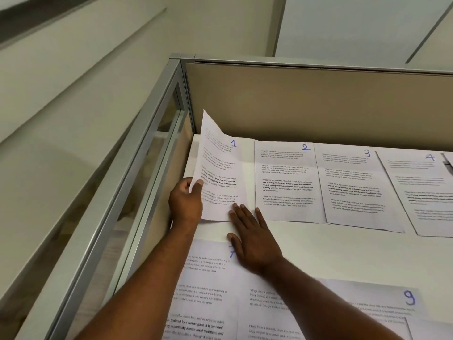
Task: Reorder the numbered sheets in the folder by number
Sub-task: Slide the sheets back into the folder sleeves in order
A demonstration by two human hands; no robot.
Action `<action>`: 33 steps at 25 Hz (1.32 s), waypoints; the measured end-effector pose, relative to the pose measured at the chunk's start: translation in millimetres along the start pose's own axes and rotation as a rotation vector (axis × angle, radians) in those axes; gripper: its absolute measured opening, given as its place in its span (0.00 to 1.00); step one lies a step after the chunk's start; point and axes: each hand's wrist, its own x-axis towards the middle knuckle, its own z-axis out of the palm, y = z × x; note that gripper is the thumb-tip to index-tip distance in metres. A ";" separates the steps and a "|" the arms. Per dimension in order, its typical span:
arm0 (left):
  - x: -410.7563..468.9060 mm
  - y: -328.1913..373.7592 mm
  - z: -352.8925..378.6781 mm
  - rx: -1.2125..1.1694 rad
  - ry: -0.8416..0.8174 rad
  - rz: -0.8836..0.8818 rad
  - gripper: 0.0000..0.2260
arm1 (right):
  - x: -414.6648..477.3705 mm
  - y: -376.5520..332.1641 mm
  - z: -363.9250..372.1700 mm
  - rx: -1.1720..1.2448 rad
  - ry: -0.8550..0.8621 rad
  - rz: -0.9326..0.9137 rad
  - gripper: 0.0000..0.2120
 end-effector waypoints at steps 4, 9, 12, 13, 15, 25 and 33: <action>-34.5 13.1 -29.1 -0.018 -0.063 0.081 0.05 | -1.7 -5.6 -19.5 0.131 0.142 0.001 0.27; -83.1 31.8 -54.1 -0.087 -0.090 0.095 0.08 | 14.1 -24.1 -78.2 0.982 0.375 0.677 0.23; -119.4 37.6 -63.1 -0.166 -0.102 0.093 0.06 | 3.2 -24.1 -114.2 1.295 0.486 0.766 0.15; -130.6 38.4 -66.0 -0.182 -0.107 0.091 0.06 | -6.4 -24.3 -125.1 1.278 0.516 0.755 0.10; -154.0 39.9 -69.4 -0.201 -0.125 0.083 0.05 | -32.2 -24.0 -143.5 1.234 0.553 0.757 0.02; -307.4 56.5 -43.9 -0.122 -0.053 0.069 0.02 | -202.5 9.6 -218.3 1.247 0.556 0.667 0.07; -414.0 40.2 -4.2 -0.112 -0.059 0.027 0.03 | -316.9 60.9 -260.0 1.140 0.583 0.666 0.03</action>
